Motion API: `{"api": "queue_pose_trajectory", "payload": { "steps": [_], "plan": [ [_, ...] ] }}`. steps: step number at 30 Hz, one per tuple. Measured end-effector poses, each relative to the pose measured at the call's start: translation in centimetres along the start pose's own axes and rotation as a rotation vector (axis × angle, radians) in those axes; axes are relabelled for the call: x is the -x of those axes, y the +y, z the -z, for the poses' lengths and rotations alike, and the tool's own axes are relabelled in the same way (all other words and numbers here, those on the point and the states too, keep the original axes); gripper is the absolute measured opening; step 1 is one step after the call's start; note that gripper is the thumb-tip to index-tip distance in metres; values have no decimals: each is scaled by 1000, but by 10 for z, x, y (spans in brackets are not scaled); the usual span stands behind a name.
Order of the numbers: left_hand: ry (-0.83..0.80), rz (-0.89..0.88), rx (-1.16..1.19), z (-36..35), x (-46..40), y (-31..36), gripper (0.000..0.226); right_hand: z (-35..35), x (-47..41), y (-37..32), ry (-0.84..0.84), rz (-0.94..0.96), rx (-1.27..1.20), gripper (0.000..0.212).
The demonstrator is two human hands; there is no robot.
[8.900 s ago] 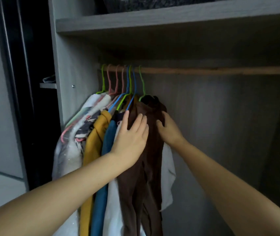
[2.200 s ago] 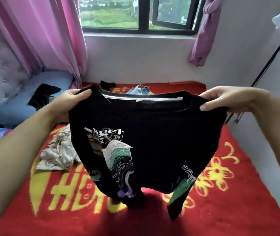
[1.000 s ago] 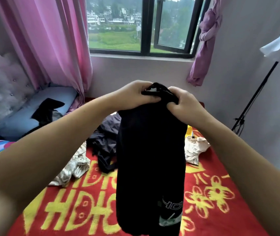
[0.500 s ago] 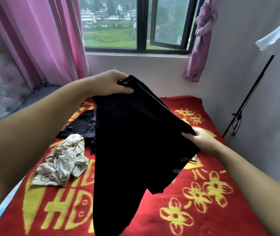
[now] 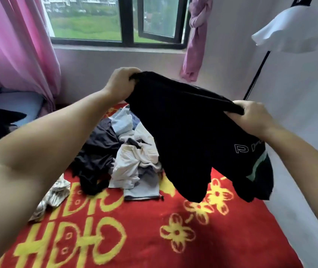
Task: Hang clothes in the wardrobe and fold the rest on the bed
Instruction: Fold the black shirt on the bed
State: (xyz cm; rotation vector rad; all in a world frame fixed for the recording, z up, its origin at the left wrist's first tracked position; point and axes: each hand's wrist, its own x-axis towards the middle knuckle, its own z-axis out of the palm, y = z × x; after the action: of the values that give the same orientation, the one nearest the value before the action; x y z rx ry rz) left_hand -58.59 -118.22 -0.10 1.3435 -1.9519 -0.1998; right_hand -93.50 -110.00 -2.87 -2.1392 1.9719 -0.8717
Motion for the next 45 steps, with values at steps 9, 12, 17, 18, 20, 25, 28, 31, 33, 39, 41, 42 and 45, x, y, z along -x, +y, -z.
{"api": "queue_pose_trajectory", "payload": {
  "steps": [9,12,17,18,20,25,28,31,33,39,41,42,45],
  "plan": [
    [-285,217,-26,-58,164,-164,45,-201,139,-38,-701,99,157,52],
    [-428,456,-144,-76,260,-233,38,-292,215,-52,-1188,110,97,64],
    [-600,764,-277,-105,382,-290,31,-357,281,-38,-1537,-48,-24,51],
    [-634,772,-276,-117,394,-290,31,-359,281,-27,-1505,-105,-51,46],
    [-726,774,-268,-148,407,-283,33,-362,275,7,-1413,-224,-81,37],
    [-900,624,-131,-249,394,-234,30,-361,246,108,-1113,-625,-141,31],
    [-959,527,-60,-315,376,-197,31,-372,221,161,-981,-706,-144,29],
    [-903,502,-49,-379,351,-169,32,-392,180,208,-854,-651,-121,29],
    [-848,515,-81,-416,337,-162,37,-408,148,238,-701,-595,-62,31],
    [-775,624,-375,-467,337,-171,46,-461,71,287,-476,-650,-151,42],
    [-820,619,-532,-466,342,-176,36,-476,59,289,-505,-683,-117,48],
    [-853,625,-582,-464,345,-179,38,-481,54,291,-523,-709,-89,50],
    [-894,647,-589,-462,344,-184,43,-488,39,297,-557,-766,-43,44]
  ]
}}
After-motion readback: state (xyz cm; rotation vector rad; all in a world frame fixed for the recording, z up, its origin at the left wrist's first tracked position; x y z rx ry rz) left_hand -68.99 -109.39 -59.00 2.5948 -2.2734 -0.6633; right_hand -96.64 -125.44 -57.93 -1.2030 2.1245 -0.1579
